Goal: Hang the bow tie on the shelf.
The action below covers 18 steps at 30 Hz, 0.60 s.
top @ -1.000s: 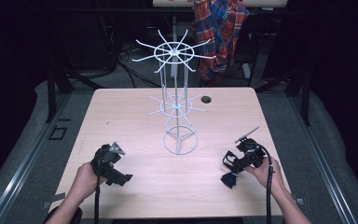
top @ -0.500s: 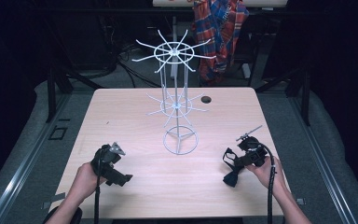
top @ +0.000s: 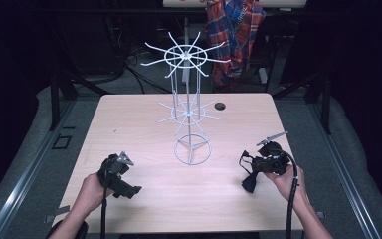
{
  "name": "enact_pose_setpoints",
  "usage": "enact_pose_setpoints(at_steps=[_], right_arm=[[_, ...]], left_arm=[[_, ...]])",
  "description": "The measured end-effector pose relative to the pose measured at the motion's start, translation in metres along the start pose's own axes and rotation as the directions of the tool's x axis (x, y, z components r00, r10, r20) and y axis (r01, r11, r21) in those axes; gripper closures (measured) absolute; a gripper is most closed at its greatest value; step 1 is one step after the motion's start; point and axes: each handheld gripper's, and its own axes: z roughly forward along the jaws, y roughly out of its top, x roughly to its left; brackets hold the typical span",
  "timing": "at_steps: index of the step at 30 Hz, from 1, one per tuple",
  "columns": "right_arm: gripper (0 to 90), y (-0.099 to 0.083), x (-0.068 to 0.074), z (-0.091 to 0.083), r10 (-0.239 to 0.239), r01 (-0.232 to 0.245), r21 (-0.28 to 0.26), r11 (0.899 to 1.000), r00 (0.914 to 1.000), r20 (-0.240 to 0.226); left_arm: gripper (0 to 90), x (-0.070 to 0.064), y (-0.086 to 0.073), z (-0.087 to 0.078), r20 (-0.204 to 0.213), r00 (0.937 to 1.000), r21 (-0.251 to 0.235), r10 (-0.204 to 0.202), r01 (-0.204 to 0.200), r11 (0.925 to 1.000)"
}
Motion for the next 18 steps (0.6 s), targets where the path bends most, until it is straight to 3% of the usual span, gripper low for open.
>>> enact_pose_setpoints(at_steps=[8, 15, 18], right_arm=[[85.2, 0.002, 0.005, -0.007, -0.009, 0.009, -0.041, 0.999, 0.9999, 0.005], [85.2, 0.007, 0.009, -0.014, -0.052, 0.053, -0.041, 0.998, 0.9982, 0.028], [85.2, 0.007, 0.013, -0.014, -0.049, 0.049, -0.074, 0.996, 0.9988, 0.009]], left_arm=[[0.3, 0.000, 0.000, 0.000, 0.001, 1.0000, 0.000, 0.000, 0.000, 1.0000], [0.3, 0.000, 0.000, 0.000, 0.000, 1.0000, 0.001, 0.000, 0.000, 1.0000], [0.3, 0.000, 0.000, 0.000, 0.000, 1.0000, 0.000, 0.000, 0.000, 1.0000]])
